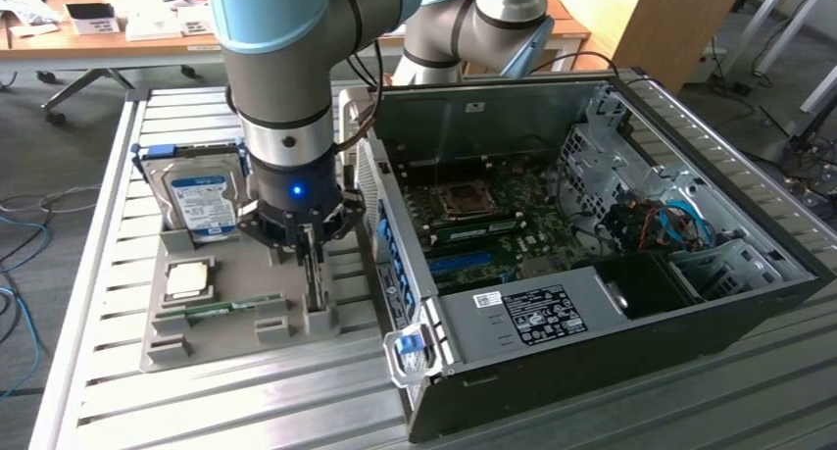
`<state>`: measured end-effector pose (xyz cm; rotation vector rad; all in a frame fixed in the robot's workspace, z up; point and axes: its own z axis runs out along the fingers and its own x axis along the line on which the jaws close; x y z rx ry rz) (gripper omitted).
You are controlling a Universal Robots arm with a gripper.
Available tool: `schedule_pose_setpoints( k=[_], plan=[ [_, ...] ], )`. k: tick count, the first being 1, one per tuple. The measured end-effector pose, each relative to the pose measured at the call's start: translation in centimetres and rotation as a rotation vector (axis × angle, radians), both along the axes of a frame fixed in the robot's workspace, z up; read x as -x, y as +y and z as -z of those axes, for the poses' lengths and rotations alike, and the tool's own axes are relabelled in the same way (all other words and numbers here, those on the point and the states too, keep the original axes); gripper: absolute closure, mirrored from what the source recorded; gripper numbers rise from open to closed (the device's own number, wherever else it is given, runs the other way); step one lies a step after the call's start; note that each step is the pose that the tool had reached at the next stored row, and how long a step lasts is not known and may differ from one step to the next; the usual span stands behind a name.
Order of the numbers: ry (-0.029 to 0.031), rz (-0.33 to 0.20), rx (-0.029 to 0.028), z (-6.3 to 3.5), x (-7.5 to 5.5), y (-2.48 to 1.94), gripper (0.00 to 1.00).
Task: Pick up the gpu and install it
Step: 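Pick up the gpu and move the gpu toward the slot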
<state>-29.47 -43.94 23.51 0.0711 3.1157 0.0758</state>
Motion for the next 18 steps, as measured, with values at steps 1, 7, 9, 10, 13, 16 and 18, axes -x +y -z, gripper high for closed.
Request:
schedule_pose_setpoints(
  k=[1, 7, 9, 10, 13, 16, 18],
  plan=[
    [0.0001, 0.0, 0.0, -0.11, 0.0, 0.0, 0.73],
    [0.0001, 0.0, 0.0, -0.81, 0.0, 0.0, 0.73],
    [0.0001, 0.0, 0.0, -1.06, 0.0, 0.0, 0.73],
    [0.0002, 0.0, 0.0001, -1.18, 0.0, 0.0, 0.73],
    [0.0, 0.0, 0.0, -1.56, 0.0, 0.0, 0.73],
    [0.0001, 0.0, 0.0, -1.9, 0.0, 0.0, 0.73],
    [0.0001, 0.0, 0.0, -2.15, 0.0, 0.0, 0.73]
  ],
)
